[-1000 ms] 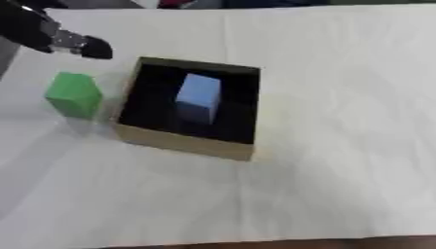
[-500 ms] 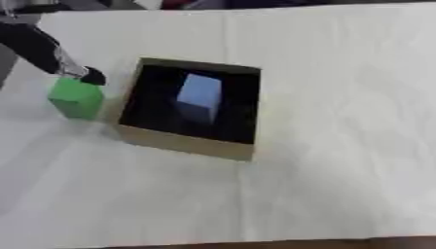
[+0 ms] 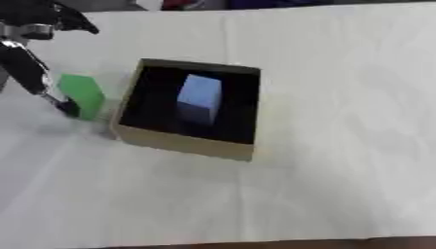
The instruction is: Pick up objects on the table and place them in the box.
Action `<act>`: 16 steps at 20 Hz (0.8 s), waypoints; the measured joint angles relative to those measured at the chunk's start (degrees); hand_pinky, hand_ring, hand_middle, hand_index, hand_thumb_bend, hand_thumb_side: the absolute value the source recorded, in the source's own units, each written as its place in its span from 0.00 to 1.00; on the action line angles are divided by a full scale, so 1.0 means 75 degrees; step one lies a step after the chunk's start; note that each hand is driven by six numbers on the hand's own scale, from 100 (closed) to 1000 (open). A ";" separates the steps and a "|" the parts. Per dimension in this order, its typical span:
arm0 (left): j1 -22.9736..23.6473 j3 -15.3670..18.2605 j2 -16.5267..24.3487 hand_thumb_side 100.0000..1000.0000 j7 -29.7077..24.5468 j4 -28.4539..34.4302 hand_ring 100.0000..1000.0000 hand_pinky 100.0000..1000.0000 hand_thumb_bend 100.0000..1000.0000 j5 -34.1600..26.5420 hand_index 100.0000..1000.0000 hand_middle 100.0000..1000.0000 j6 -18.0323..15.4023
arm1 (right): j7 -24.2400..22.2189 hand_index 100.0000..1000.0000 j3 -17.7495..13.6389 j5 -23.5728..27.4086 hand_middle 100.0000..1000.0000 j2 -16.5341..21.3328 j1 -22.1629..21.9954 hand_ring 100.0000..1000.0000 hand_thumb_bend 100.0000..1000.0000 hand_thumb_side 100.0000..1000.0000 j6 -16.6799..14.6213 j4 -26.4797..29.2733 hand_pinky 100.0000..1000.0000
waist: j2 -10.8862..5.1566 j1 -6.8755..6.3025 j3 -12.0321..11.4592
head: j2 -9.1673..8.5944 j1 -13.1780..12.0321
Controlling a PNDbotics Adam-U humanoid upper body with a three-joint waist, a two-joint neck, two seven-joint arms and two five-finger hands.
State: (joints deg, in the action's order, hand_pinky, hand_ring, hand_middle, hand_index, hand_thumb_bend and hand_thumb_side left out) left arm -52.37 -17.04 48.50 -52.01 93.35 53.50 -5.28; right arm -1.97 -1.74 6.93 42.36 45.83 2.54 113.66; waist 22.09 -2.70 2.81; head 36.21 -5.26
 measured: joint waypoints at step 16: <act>0.0136 -0.0003 -0.0008 0.49 -0.0001 -0.1076 0.94 0.97 0.53 0.0219 1.00 0.88 0.0081 | 0.0009 0.84 -0.0029 -0.0003 0.74 -0.0002 -0.0061 0.87 0.27 0.48 0.0085 0.0000 0.91 | 0.0051 0.0038 0.0059 | -0.0012 -0.0052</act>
State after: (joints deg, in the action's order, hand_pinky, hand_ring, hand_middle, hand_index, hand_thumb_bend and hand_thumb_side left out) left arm -51.35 -17.06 48.44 -52.03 85.28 55.14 -4.67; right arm -1.90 -1.95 6.91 42.34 45.37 3.17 113.66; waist 22.47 -2.41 3.25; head 36.12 -5.66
